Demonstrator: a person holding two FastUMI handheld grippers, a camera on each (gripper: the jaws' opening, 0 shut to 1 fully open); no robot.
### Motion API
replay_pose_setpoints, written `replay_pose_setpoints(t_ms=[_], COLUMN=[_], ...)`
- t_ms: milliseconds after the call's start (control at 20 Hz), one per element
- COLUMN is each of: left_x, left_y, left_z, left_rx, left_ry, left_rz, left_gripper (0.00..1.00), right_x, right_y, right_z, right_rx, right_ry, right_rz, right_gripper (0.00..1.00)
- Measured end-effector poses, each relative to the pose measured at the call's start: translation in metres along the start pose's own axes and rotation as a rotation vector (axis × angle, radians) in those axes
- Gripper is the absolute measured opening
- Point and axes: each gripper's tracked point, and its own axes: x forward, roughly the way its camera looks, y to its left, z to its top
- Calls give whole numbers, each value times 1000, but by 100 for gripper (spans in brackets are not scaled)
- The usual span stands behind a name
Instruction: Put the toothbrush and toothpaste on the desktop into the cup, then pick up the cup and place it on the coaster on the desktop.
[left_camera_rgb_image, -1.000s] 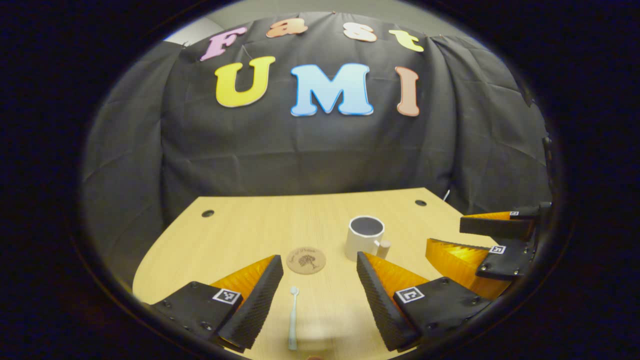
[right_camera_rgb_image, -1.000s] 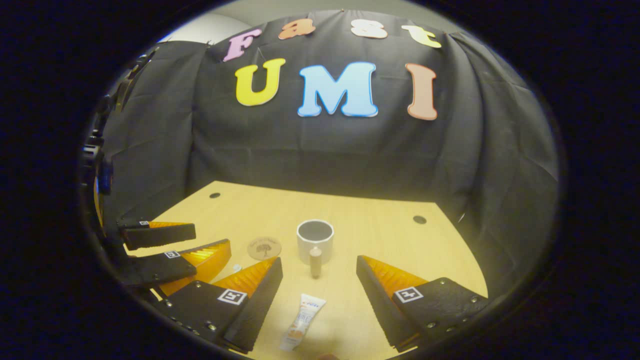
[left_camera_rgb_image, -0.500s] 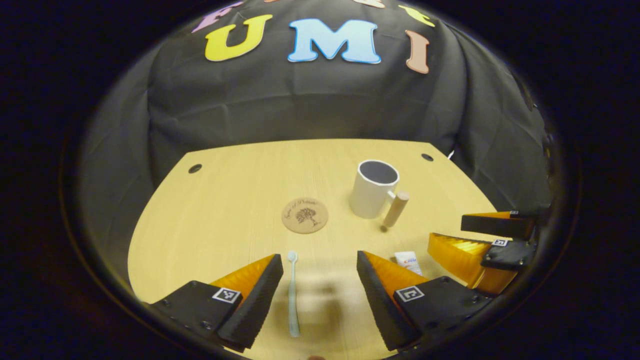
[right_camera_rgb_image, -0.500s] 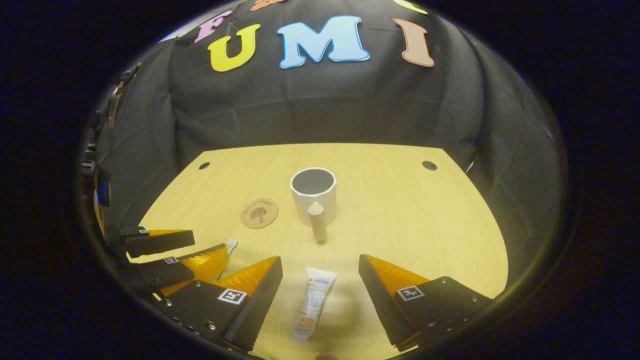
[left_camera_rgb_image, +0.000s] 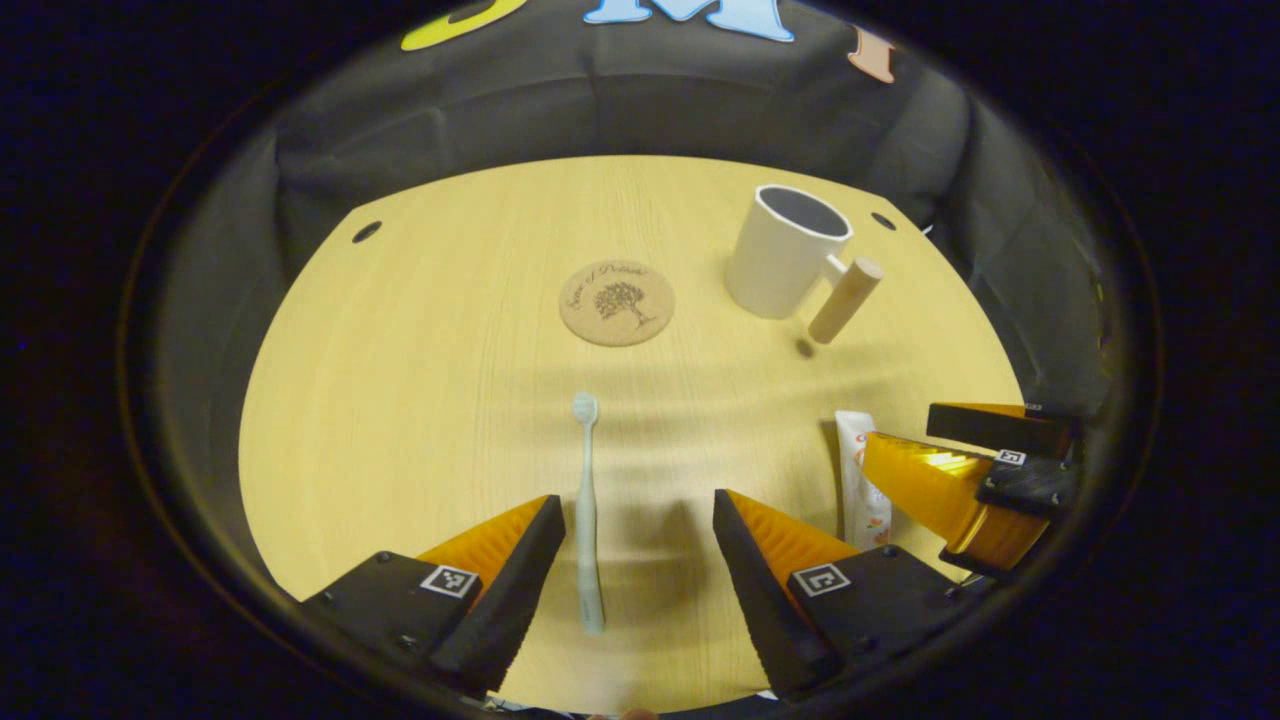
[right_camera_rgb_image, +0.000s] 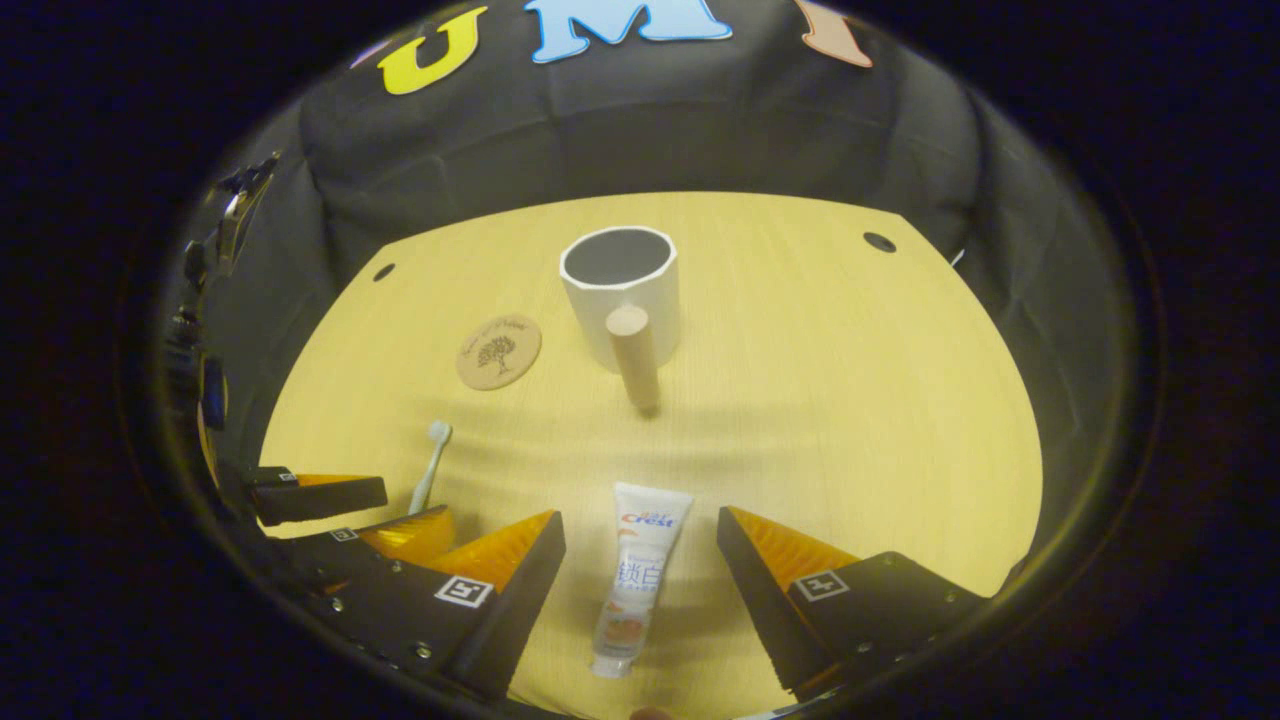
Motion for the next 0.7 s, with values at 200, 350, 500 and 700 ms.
replay_pose_setpoints(t_ms=[200,350,500,700], left_x=[12,20,23,24], left_y=[10,13,17,20], left_z=[-13,-23,-22,-23], left_rx=[-38,-49,-24,8], left_ry=[78,138,156,178], left_rz=[20,17,32,57], left_gripper=[98,98,98,88], right_x=[6,11,16,20], right_y=[1,3,3,1], right_z=[-12,-20,-33,-38], right_rx=[14,16,10,3], right_ry=[70,125,201,234], right_rz=[4,12,13,0], right_gripper=[93,93,95,94])
